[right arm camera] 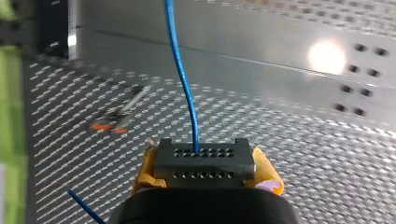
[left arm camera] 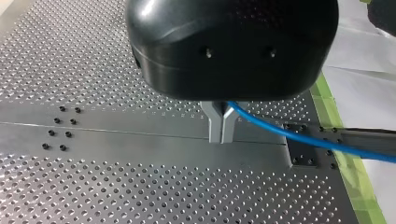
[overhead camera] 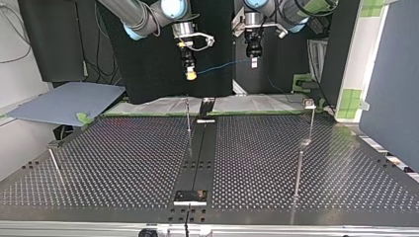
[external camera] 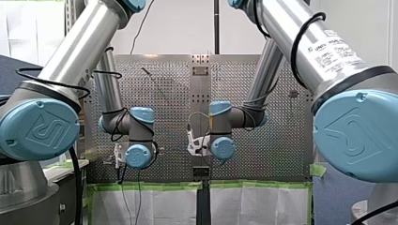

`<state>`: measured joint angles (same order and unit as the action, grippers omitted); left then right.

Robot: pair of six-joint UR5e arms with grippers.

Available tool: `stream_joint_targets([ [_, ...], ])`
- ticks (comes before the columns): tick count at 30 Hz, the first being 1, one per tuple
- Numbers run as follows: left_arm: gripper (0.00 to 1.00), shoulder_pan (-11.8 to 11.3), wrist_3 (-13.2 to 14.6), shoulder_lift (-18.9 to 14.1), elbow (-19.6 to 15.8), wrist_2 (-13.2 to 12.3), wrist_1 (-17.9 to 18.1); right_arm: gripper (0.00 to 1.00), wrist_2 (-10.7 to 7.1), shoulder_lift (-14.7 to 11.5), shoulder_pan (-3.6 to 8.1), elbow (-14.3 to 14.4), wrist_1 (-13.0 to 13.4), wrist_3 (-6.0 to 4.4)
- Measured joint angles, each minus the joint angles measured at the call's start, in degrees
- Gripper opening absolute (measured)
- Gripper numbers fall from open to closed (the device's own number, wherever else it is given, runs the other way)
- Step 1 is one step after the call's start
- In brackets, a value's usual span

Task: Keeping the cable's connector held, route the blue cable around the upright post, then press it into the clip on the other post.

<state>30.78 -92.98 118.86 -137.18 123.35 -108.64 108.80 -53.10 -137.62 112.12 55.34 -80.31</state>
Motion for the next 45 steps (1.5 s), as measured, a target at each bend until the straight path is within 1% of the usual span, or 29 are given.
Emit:
stream_joint_targets([
  [1,0.0,0.0,0.0,0.0,0.0,0.0,0.0,0.0,0.22,0.6,-0.03,-0.2,-0.6,0.38],
  [4,0.0,0.0,0.0,0.0,0.0,0.0,0.0,0.0,0.46,2.3,-0.04,-0.3,-2.3,0.84],
  [7,0.0,0.0,0.0,0.0,0.0,0.0,0.0,0.0,0.52,4.2,-0.05,-0.3,-4.2,0.96],
  [9,0.0,0.0,0.0,0.0,0.0,0.0,0.0,0.0,0.54,5.0,-0.06,-0.3,-5.4,0.99],
  [10,0.0,0.0,0.0,0.0,0.0,0.0,0.0,0.0,0.54,5.3,-0.06,-0.3,-6.2,0.99],
  [13,0.0,0.0,0.0,0.0,0.0,0.0,0.0,0.0,0.55,5.6,-0.06,-0.4,-7.3,1.01],
  [17,0.0,-0.2,0.4,-0.4,0.1,0.4,-0.4,0.0,0.62,5.5,0.01,-0.3,-7.8,0.81],
  [18,0.0,-0.3,0.7,-0.7,0.2,0.6,-0.7,0.0,0.69,5.3,0.08,-0.4,-7.9,0.59],
  [21,0.0,-0.8,1.2,-2.0,0.4,0.9,-2.0,0.0,1.09,4.1,0.23,-0.9,-8.5,-0.65],
  [24,0.0,-1.2,1.0,-3.5,0.4,0.8,-3.5,0.0,0.79,2.5,0.45,-1.2,-8.9,-2.26],
  [28,0.0,-1.8,0.2,-5.9,0.4,1.1,-5.9,0.0,-1.12,0.0,0.67,-2.3,-9.9,-4.7],
  [31,0.0,-2.2,0.4,-7.8,0.4,1.6,-7.8,0.0,-2.68,-1.6,0.61,-3.2,-10.8,-6.28],
  [32,0.0,-2.2,0.5,-8.3,0.4,1.8,-8.3,0.0,-3.16,-2.1,0.61,-3.6,-11.0,-6.62],
  [34,0.0,-2.4,0.7,-9.5,0.4,2.2,-9.5,0.0,-4.3,-3.2,0.67,-4.4,-11.5,-7.13],
  [37,0.0,-2.8,1.0,-11.4,0.4,2.9,-11.4,0.0,-5.9,-5.0,0.77,-5.8,-12.9,-7.41],
  [41,0.0,-3.4,1.0,-13.7,0.9,3.3,-13.7,0.0,-7.03,-7.1,0.89,-7.6,-14.5,-7.5],
  [45,0.0,-3.9,0.8,-15.9,2.6,3.9,-15.9,0.0,-8.21,-9.3,1.05,-9.3,-15.5,-7.58],
])
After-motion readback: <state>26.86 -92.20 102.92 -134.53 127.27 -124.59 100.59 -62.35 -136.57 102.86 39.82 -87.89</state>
